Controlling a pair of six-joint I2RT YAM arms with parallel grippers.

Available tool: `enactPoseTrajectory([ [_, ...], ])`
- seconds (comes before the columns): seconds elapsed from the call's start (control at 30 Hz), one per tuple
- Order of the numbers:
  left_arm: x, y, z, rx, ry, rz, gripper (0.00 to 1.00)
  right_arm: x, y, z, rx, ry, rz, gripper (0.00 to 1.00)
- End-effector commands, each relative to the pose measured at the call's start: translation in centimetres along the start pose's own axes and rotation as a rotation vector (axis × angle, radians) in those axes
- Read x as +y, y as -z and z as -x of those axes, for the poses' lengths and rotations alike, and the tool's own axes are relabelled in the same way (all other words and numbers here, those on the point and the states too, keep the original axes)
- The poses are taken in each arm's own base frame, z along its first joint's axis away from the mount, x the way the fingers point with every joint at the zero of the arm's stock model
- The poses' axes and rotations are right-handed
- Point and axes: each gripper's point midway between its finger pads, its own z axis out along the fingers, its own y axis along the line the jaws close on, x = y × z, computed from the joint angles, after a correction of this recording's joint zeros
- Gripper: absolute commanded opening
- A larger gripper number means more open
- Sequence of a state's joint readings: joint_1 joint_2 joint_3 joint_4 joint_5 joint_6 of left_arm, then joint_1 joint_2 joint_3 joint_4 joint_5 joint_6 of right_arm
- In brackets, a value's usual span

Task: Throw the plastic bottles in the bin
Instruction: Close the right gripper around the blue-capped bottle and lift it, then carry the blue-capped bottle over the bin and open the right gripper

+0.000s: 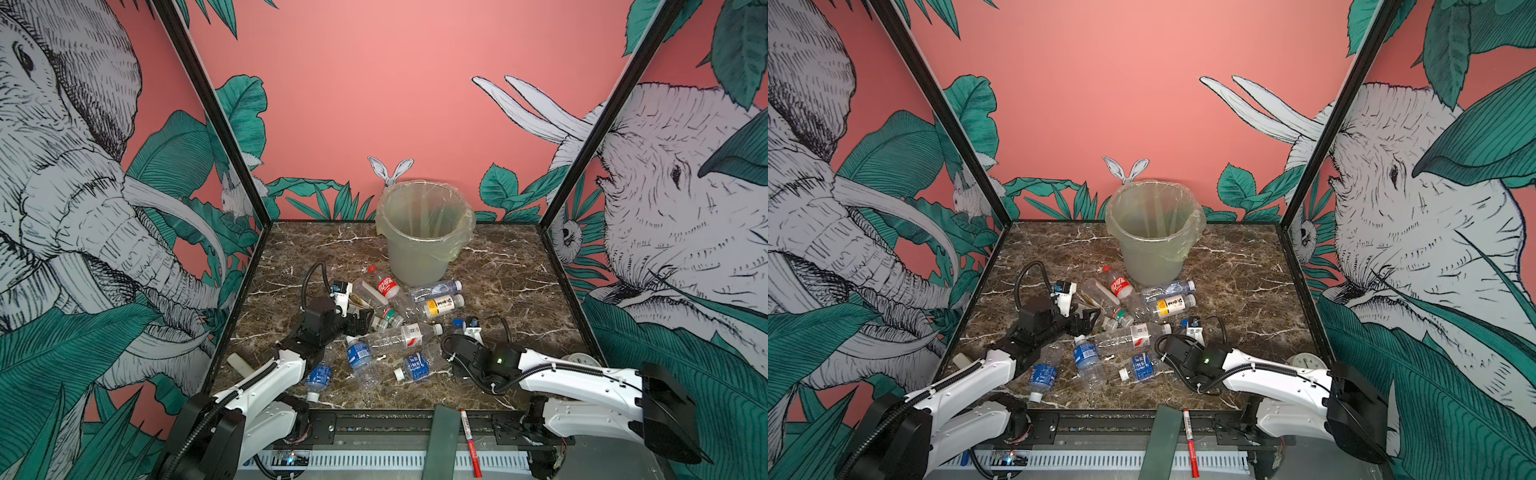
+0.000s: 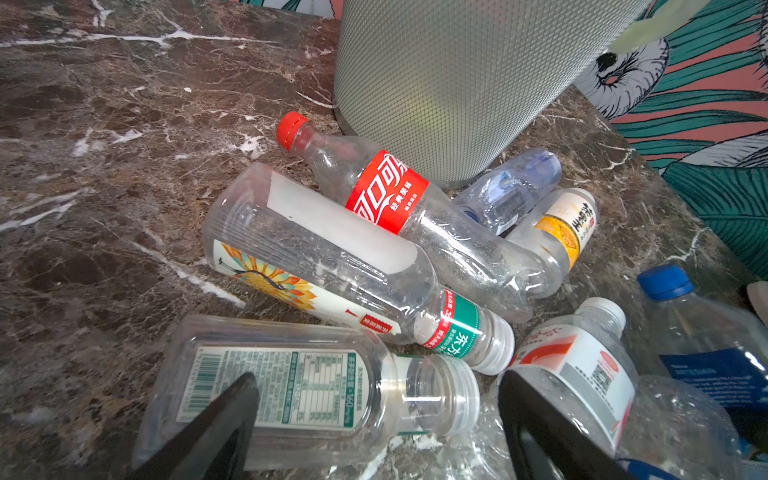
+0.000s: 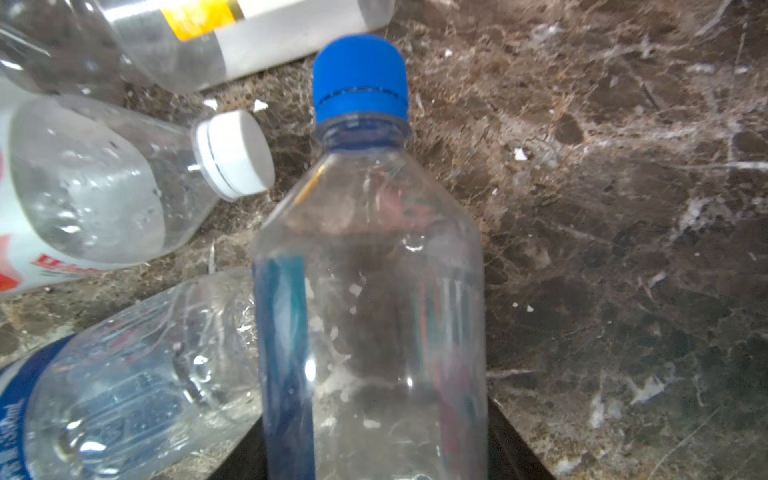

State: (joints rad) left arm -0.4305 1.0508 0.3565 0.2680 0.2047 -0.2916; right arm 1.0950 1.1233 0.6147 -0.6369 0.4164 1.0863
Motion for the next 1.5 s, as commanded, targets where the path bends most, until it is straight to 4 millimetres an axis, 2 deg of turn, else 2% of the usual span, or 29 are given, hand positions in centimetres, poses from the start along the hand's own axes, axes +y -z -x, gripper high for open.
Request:
enactPoseTrajectory([
  [0.0, -0.8, 0.1, 1.7, -0.046, -0.007, -0.028, 0.91, -1.4, 0.5, 0.5, -0.048, 0.021, -0.039, 0.58],
  [0.33, -0.8, -0.3, 1.7, -0.04, -0.012, -0.027, 0.91, -1.6, 2.4, 2.3, -0.143, 0.039, -0.011, 0.53],
  [0.77, -0.7, -0.2, 1.6, -0.04, -0.01, -0.024, 0.91, 0.3, 9.1, 7.7, -0.433, 0.138, 0.05, 0.53],
  [0.97, -0.8, -0.2, 1.6, -0.039, -0.01, -0.024, 0.91, 3.1, 12.7, 11.1, -0.512, 0.193, 0.111, 0.54],
  [1.07, -0.7, -0.1, 1.5, -0.04, -0.011, -0.018, 0.91, 5.2, 15.4, 14.5, -0.566, 0.235, 0.111, 0.54],
  [1.17, -0.7, -0.1, 1.7, -0.043, -0.012, -0.017, 0.9, 7.2, 17.8, 19.9, -0.602, 0.235, 0.128, 0.52],
  [1.23, -0.7, -0.2, 1.7, -0.041, -0.013, -0.018, 0.9, 8.9, 19.7, 24.9, -0.637, 0.221, 0.17, 0.51],
  [1.3, -0.7, -0.1, 1.7, -0.043, -0.013, -0.017, 0.9, 10.3, 20.4, 30.0, -0.664, 0.217, 0.18, 0.54],
  [1.33, -0.6, -0.1, 1.7, -0.04, -0.012, -0.014, 0.9, 11.0, 20.5, 32.9, -0.668, 0.214, 0.202, 0.61],
  [1.37, -0.6, -0.1, 1.7, -0.042, -0.014, -0.011, 0.9, 11.7, 19.8, 35.3, -0.646, 0.206, 0.214, 0.74],
  [1.4, -0.5, 0.0, 1.7, -0.043, -0.015, -0.007, 0.9, 12.2, 17.7, 37.6, -0.594, 0.2, 0.188, 0.89],
  [1.43, -0.4, 0.1, 1.7, -0.043, -0.018, 0.0, 0.9, 12.0, 17.5, 39.7, -0.583, 0.183, 0.159, 0.98],
  [1.47, -0.4, 0.2, 1.7, -0.043, -0.02, 0.002, 0.9, 11.5, 18.0, 41.1, -0.595, 0.176, 0.127, 0.99],
])
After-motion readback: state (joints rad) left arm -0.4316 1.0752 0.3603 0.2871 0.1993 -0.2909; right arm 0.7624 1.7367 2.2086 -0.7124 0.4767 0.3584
